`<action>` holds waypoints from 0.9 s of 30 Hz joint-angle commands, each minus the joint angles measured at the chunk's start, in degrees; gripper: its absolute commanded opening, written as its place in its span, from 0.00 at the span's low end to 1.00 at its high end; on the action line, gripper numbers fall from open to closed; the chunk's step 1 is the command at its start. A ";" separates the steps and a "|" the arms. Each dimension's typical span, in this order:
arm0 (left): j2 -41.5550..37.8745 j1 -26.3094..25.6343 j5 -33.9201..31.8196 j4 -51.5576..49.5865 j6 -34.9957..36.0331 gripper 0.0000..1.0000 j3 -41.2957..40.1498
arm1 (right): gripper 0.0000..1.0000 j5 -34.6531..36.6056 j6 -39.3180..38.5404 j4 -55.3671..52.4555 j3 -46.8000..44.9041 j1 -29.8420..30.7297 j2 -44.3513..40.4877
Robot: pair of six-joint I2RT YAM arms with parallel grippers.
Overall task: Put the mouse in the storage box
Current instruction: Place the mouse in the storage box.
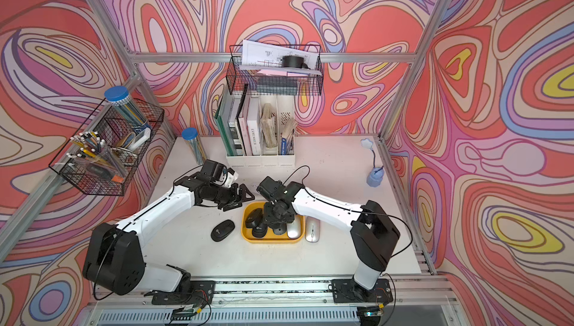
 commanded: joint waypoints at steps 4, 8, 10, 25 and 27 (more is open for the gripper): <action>-3.17 0.35 -0.09 -3.12 2.37 0.77 -1.00 | 0.46 0.11 1.60 2.08 1.70 1.55 2.20; -3.67 0.41 -0.40 -4.35 3.19 0.77 -0.74 | 0.47 0.30 1.84 2.02 2.35 2.09 5.09; -3.92 0.44 -0.17 -4.59 3.19 0.77 -0.78 | 0.46 0.39 2.04 2.18 2.44 2.26 5.60; -3.88 0.45 1.08 -3.99 2.90 0.78 -2.59 | 0.51 0.66 3.36 1.70 2.10 3.49 7.80; -3.84 0.44 1.24 -3.79 2.71 0.78 -2.55 | 0.51 1.01 3.51 1.70 2.01 3.45 7.74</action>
